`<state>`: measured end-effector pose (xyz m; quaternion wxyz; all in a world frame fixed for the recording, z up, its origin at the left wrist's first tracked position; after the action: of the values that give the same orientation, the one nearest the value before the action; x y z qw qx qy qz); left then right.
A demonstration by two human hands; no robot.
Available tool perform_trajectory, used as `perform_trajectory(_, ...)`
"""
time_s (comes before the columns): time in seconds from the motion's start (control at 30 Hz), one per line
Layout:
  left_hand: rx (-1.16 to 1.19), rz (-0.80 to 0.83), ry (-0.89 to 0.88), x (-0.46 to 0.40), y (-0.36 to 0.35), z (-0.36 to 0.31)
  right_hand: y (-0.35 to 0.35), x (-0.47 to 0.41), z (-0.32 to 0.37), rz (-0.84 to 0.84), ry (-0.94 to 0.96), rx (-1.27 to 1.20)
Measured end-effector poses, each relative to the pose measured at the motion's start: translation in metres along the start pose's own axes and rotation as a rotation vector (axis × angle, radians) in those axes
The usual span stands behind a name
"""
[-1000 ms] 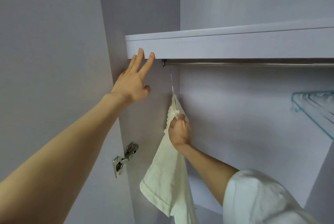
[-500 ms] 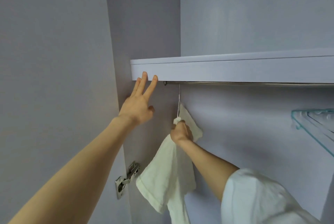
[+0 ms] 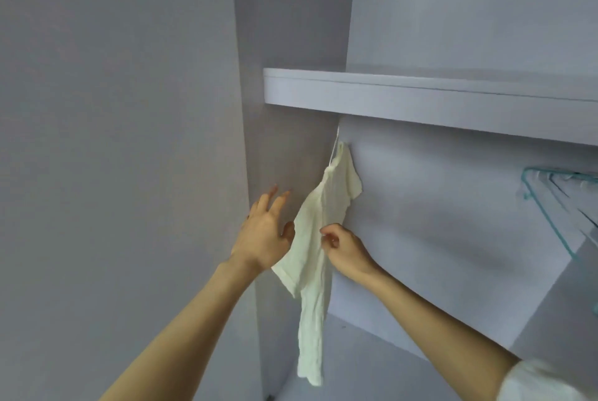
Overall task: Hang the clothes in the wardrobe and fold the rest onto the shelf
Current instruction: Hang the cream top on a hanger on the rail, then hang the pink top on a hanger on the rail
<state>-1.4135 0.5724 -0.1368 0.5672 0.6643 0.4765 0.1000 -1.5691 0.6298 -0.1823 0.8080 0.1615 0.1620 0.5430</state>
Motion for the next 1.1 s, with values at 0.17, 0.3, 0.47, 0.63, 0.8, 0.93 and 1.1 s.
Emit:
perform_trajectory(0.17,0.117,0.021,0.256,0.100,-0.023,0.023,-0.039,0.059,-0.022,0.205,-0.108,-0.066)
perform_trajectory(0.3,0.135,0.034,0.469,0.190,-0.035,0.041,-0.082,0.107,-0.045,0.386,-0.216,-0.103)
perform_trajectory(0.47,0.105,-0.009,0.896,0.336,-0.032,0.061,-0.154,0.171,-0.064,0.715,-0.245,-0.036)
perform_trajectory(0.63,0.080,-0.116,1.326,0.485,-0.010,0.038,-0.217,0.240,-0.049,1.049,-0.180,0.045)
perform_trajectory(0.8,0.006,-0.288,1.695,0.625,0.031,-0.015,-0.286,0.356,-0.018,1.410,-0.076,0.100)
perform_trajectory(0.93,0.025,-0.477,1.964,0.720,0.044,-0.071,-0.321,0.456,-0.005,1.673,0.005,0.172)
perform_trajectory(1.1,0.045,-0.628,2.194,0.824,0.057,-0.124,-0.361,0.576,0.010,1.881,0.142,0.276)
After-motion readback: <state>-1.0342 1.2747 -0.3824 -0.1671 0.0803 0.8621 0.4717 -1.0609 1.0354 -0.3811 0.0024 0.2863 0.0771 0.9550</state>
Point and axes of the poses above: each hand's wrist, its own x-axis away from the middle knuckle, its own y-axis out of the back of the hand, z = x × y, the point moved 3 cm from there along -x, towards the middle knuckle, and after that the axes turned 12 degrees about -x, right-handed, at the moved point
